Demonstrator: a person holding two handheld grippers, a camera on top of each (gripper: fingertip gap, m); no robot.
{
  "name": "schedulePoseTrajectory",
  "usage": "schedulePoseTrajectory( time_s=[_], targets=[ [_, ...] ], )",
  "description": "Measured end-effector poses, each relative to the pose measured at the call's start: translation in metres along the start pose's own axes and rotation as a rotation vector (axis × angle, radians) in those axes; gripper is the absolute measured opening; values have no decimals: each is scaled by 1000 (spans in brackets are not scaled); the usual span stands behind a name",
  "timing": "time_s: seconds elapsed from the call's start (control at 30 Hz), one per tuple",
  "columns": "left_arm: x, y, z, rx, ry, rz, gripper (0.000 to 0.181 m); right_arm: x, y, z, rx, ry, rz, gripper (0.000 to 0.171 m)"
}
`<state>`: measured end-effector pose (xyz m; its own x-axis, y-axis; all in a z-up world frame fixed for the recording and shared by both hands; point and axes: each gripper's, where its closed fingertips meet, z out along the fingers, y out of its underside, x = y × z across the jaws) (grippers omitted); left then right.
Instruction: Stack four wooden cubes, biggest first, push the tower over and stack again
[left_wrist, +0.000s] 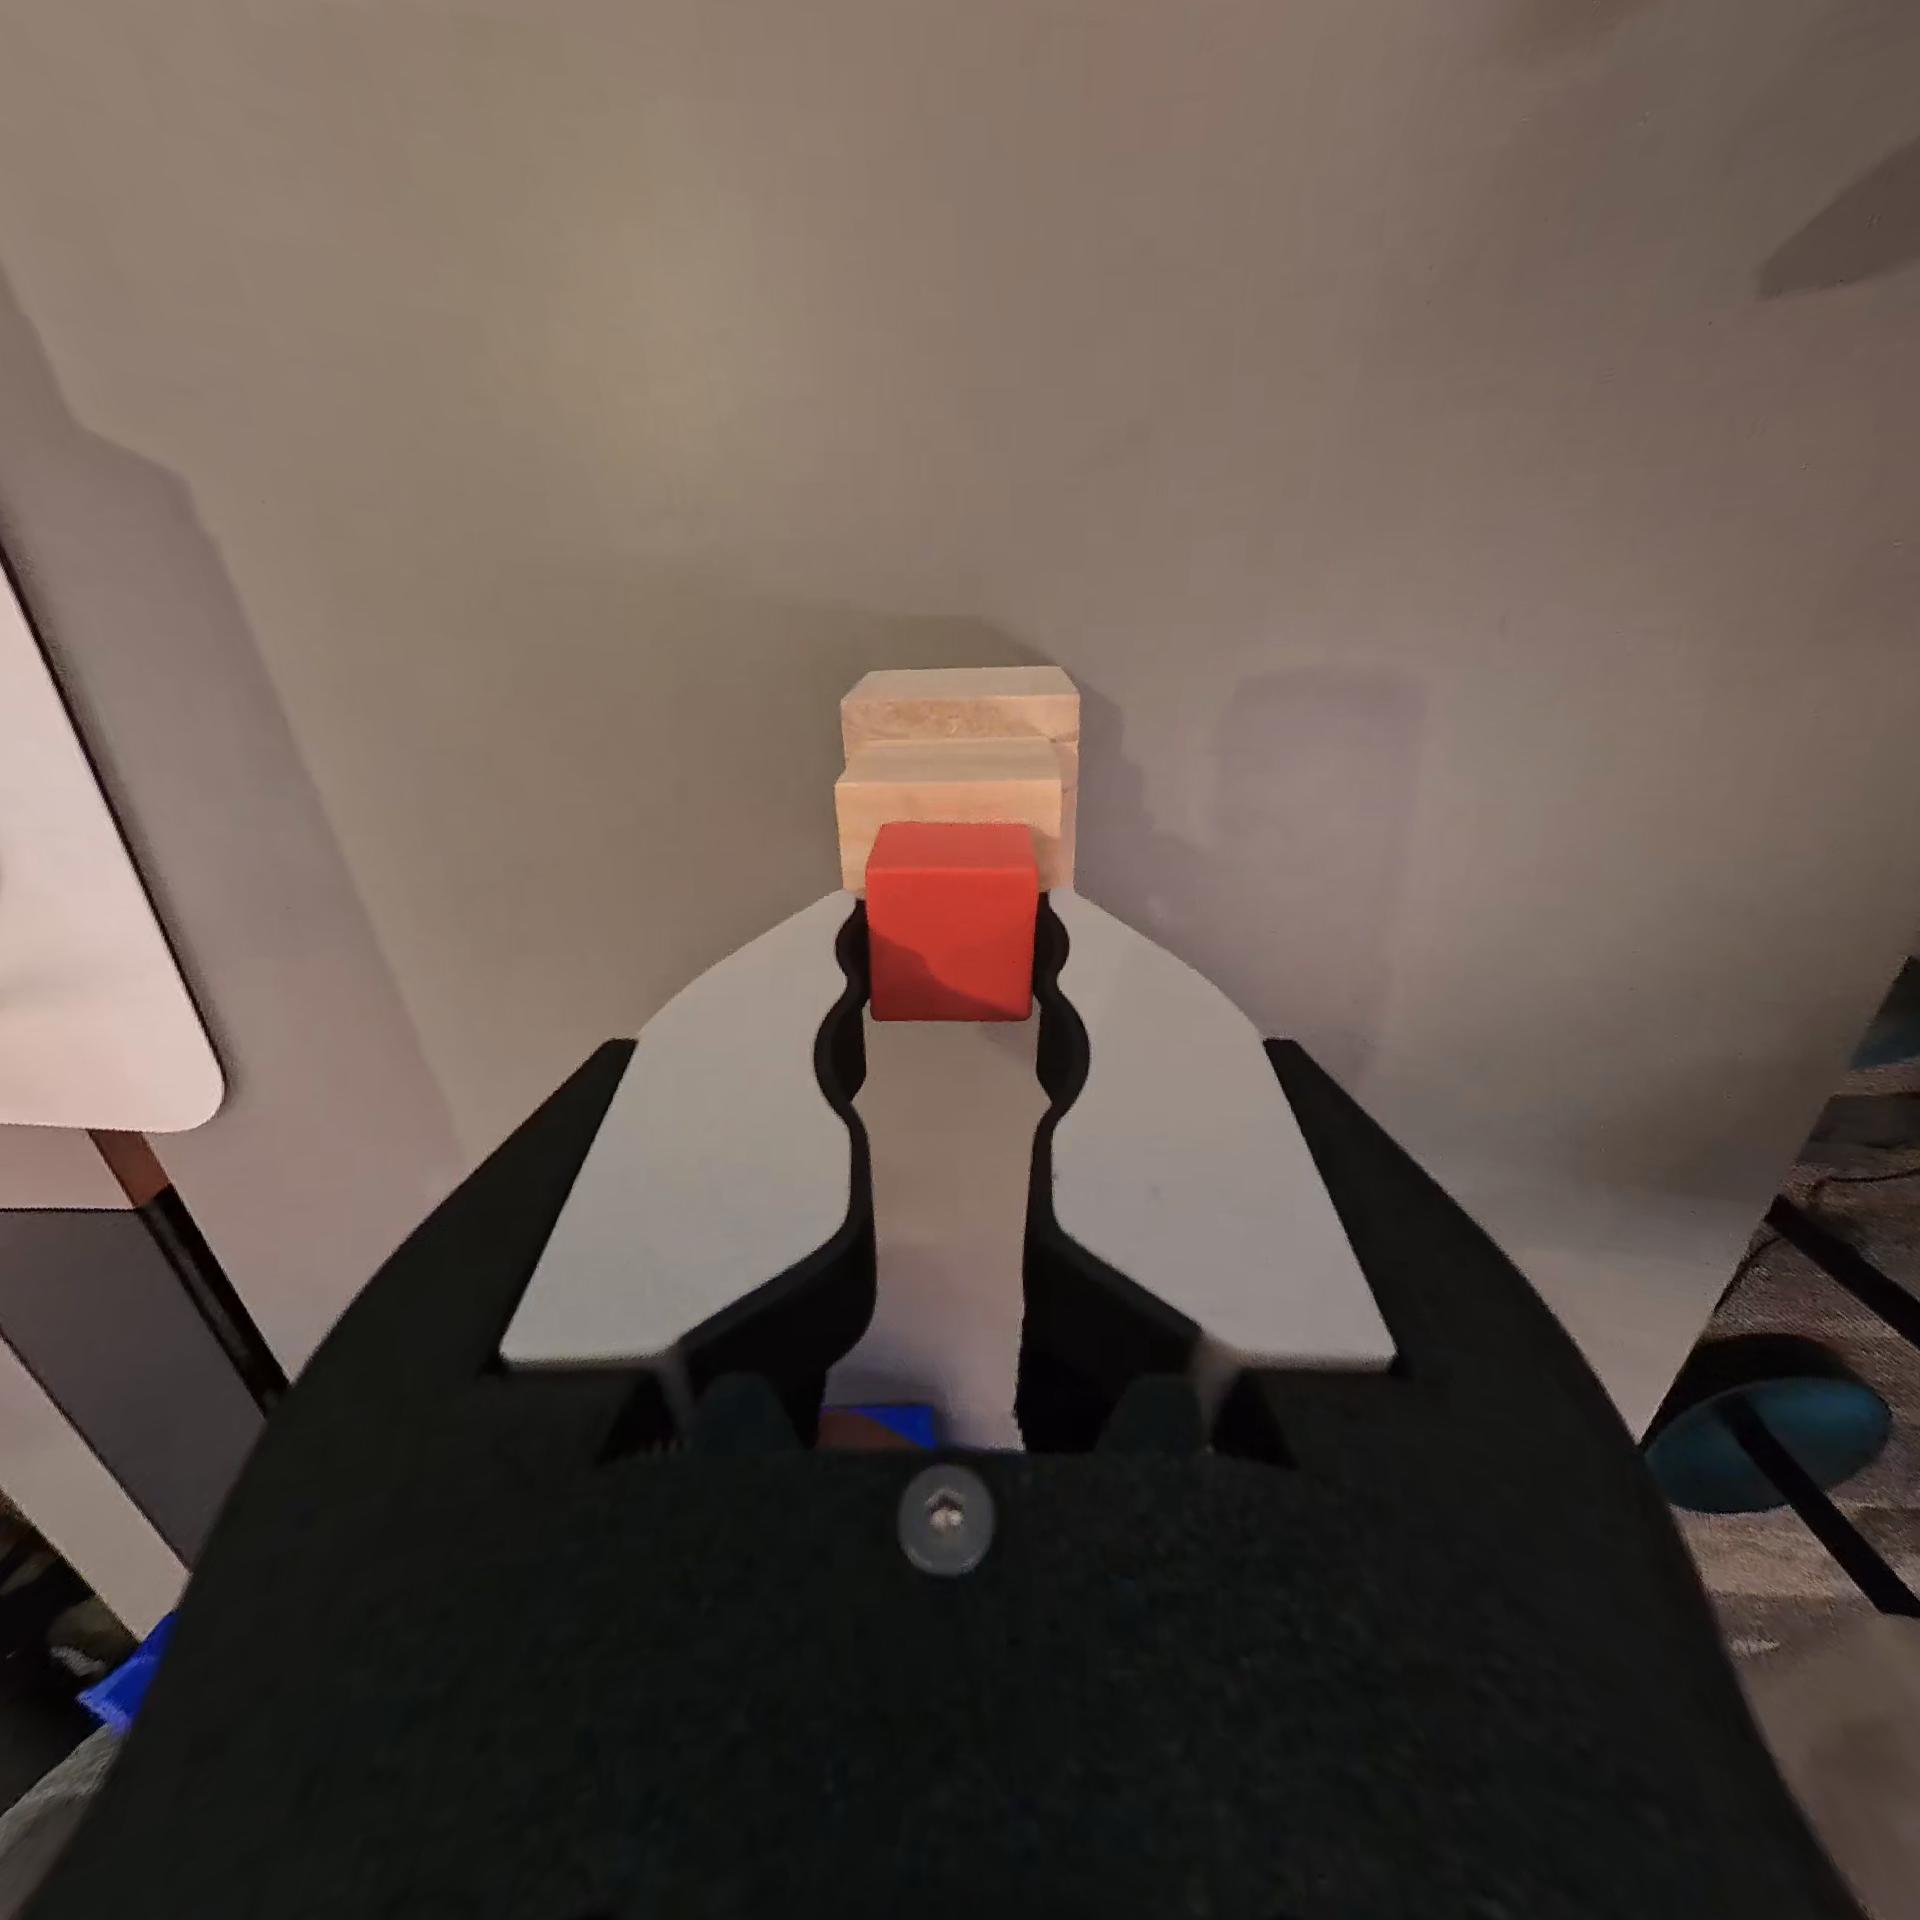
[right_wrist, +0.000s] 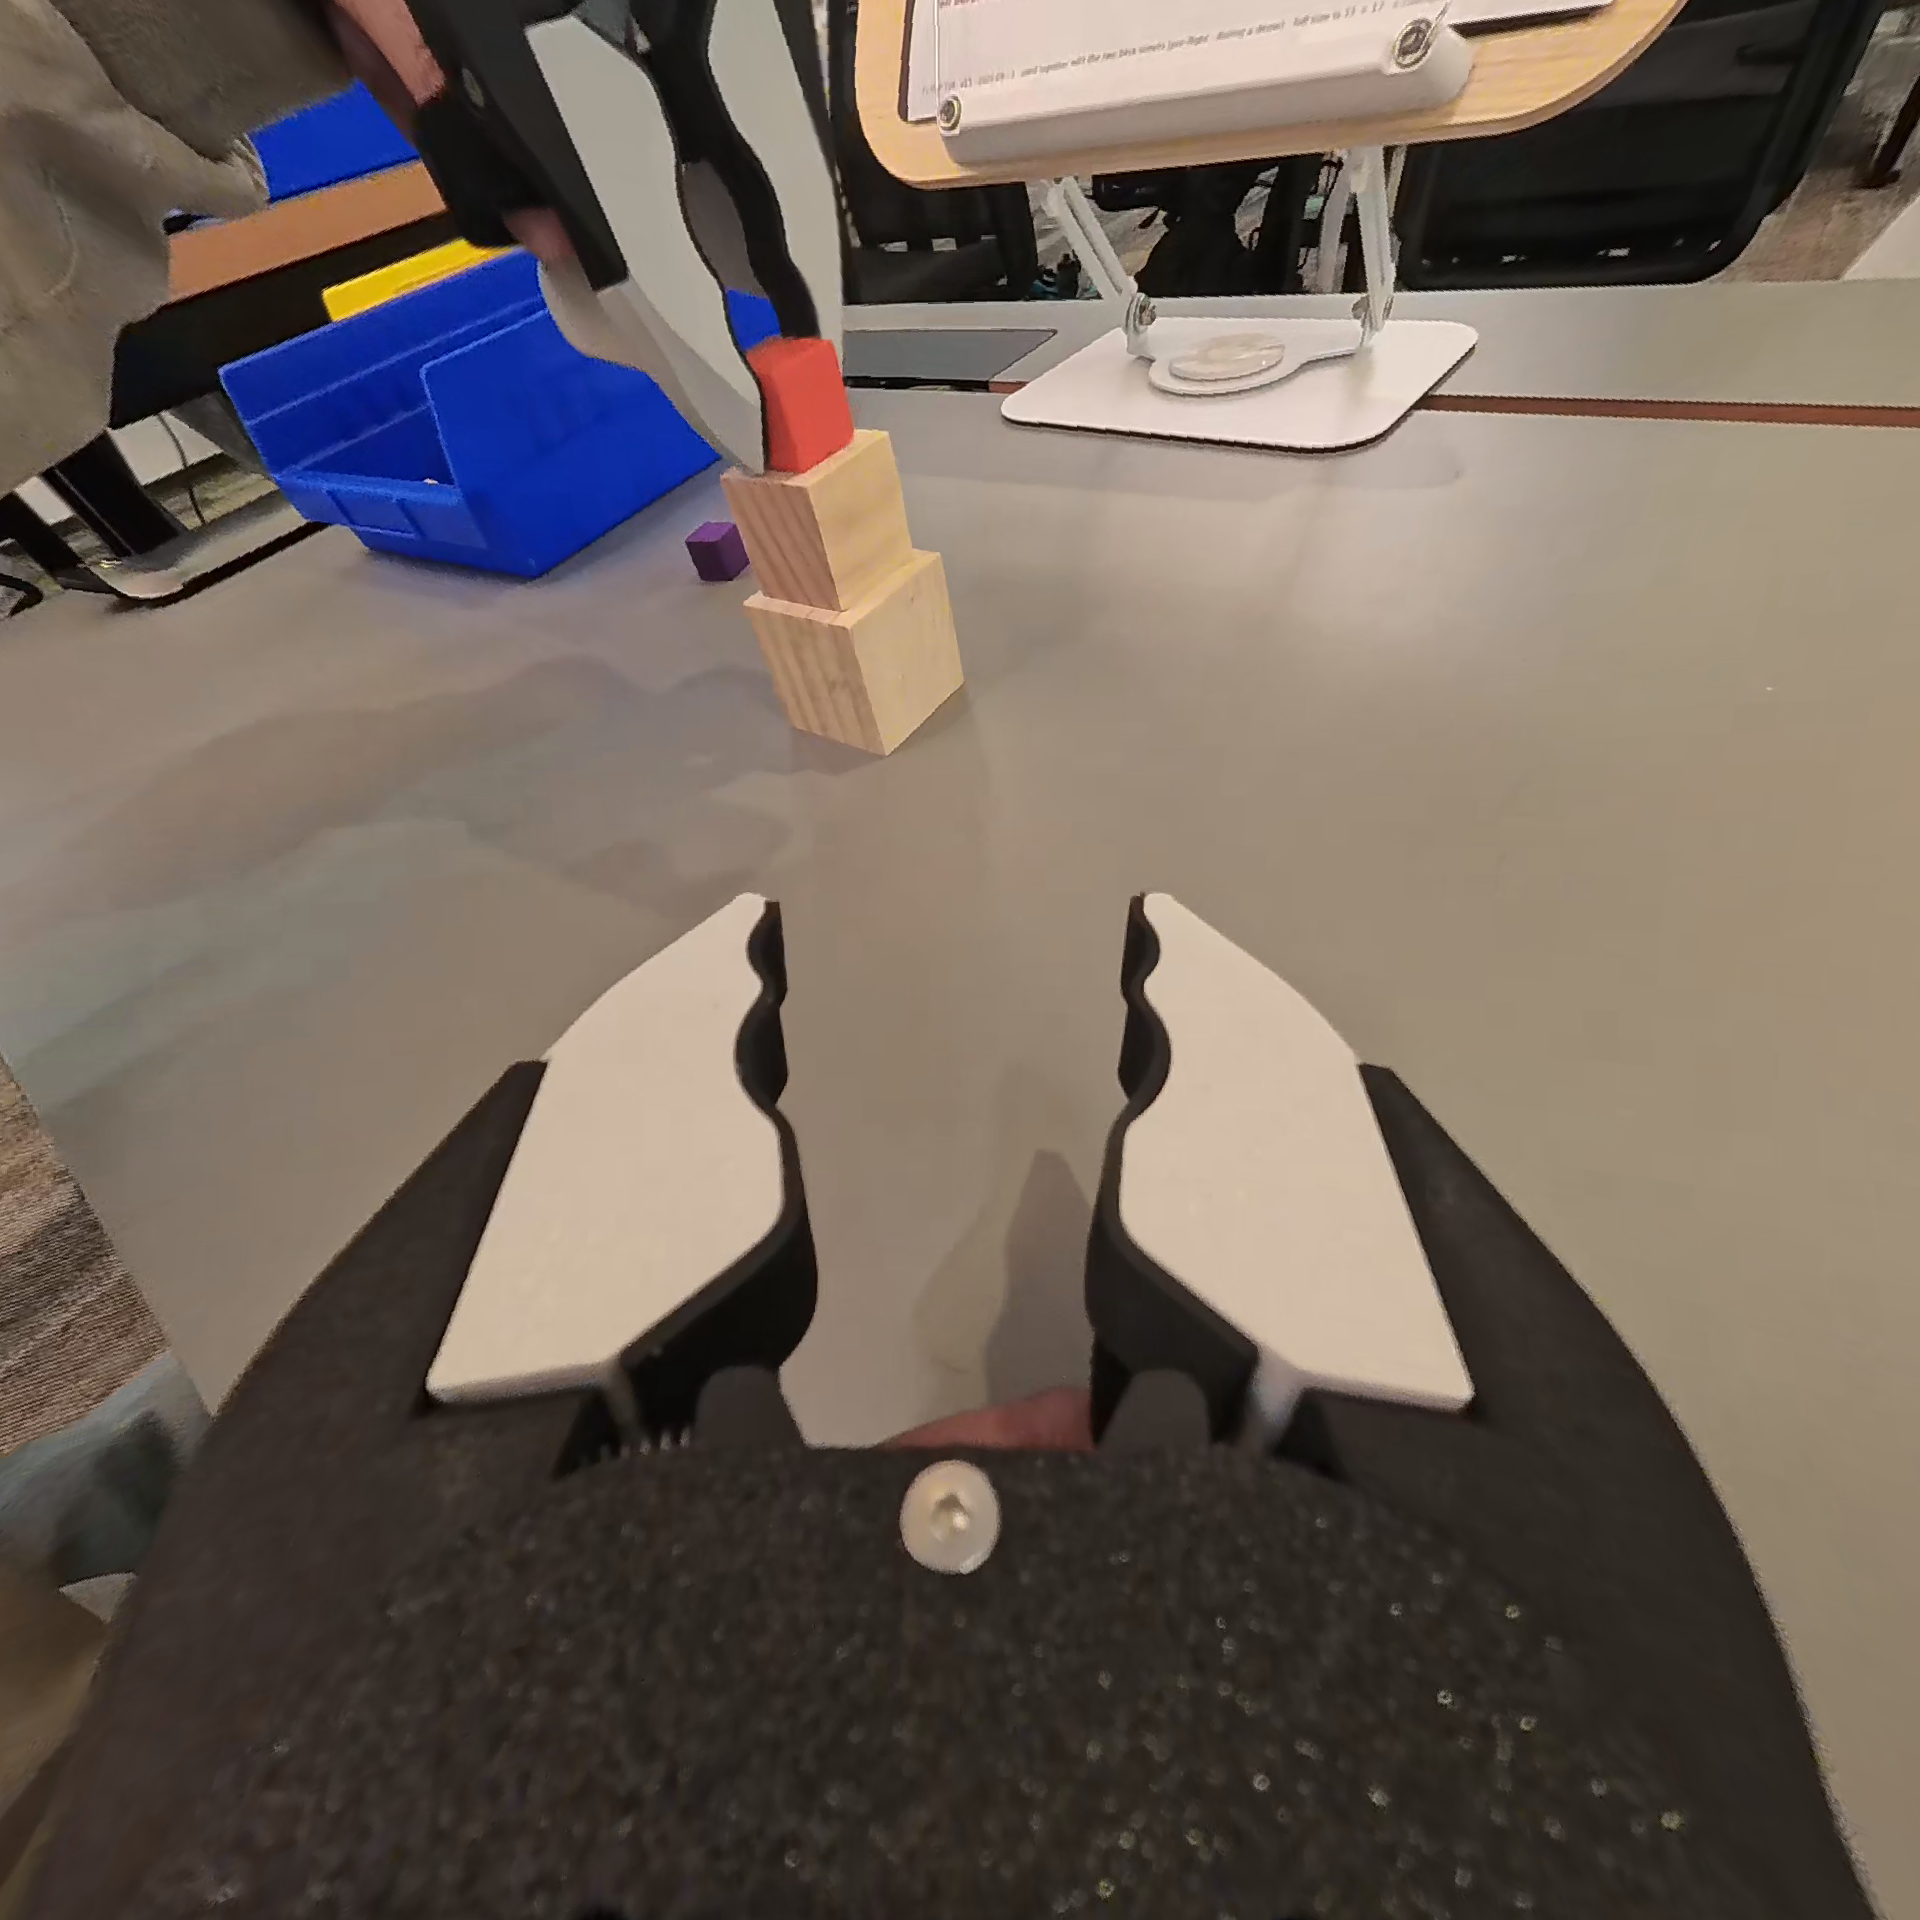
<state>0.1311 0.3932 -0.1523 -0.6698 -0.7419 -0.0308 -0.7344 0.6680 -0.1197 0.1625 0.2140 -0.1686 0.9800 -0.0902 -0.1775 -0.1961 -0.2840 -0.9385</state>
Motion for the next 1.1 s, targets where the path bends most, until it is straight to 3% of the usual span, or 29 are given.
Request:
schedulePoseTrajectory(
  time_s=[0.13, 0.2, 0.33, 0.47, 0.6, 0.7, 0.8, 0.97, 1.1],
  targets=[
    [2, -3, 0, 17, 9, 10, 32, 0, 0, 0, 1, -3, 1, 62],
    [2, -1, 0, 5, 5, 10, 52, -1, 0, 0, 1, -6, -4, 62],
    [1, 9, -22, -1, -67, 11, 65, -2, 0, 0, -1, -10, -2, 62],
    [7, 10, -74, 223, -274, -79, 57, -2, -1, -2, 12, -14, 8, 61],
    [33, 32, -108, 568, -550, -388, 48, -2, -1, -3, 16, -15, 14, 61],
    [59, 78, -97, 676, -756, -677, 50, -2, 0, -3, 8, -10, 9, 61],
    [90, 108, -66, 732, -848, -874, 58, -2, 1, -2, 1, -3, -3, 61],
    [107, 138, -23, 646, -898, -1084, 63, -5, 4, 2, -33, 0, -36, 61],
    [80, 144, 1, 599, -843, -1227, 62, -6, 5, 6, -47, 4, -55, 61]
  ],
)
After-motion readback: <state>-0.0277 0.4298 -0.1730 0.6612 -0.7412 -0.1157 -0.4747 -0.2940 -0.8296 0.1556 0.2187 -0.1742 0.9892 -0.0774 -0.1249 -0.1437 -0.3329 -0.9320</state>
